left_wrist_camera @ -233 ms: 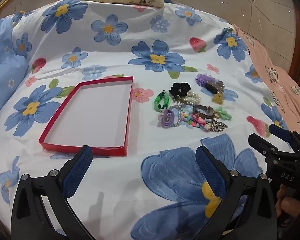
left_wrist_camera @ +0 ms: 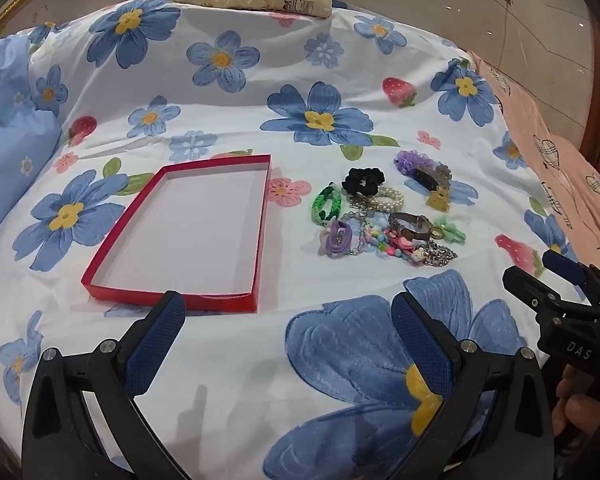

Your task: Organize jewelry

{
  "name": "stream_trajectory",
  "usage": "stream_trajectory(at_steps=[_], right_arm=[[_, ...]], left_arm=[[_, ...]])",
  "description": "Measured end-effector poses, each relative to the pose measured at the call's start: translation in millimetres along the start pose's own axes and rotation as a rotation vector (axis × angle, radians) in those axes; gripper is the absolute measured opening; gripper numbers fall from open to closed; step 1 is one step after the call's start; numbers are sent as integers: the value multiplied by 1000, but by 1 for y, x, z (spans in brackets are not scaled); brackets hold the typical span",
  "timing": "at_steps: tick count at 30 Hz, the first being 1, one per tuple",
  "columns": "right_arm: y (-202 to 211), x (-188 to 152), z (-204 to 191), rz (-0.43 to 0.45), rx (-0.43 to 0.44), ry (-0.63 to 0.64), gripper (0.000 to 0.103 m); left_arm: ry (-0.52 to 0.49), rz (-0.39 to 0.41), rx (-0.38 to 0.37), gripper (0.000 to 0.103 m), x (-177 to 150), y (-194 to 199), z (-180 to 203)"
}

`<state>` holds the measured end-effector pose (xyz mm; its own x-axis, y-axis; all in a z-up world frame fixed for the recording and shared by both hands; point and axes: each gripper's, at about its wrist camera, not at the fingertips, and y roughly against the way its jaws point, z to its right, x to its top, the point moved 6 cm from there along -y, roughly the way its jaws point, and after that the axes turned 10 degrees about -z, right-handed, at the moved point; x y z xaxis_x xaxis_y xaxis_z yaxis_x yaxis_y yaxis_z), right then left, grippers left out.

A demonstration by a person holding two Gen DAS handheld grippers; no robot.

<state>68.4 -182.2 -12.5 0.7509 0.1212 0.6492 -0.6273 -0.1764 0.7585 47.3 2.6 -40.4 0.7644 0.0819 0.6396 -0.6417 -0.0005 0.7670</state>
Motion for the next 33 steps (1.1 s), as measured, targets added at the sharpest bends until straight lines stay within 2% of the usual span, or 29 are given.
stream_trajectory(at_steps=[33], right_arm=[[3, -5, -11, 16, 10, 15, 93]], left_arm=[[0, 25, 7, 103, 3, 8, 2]])
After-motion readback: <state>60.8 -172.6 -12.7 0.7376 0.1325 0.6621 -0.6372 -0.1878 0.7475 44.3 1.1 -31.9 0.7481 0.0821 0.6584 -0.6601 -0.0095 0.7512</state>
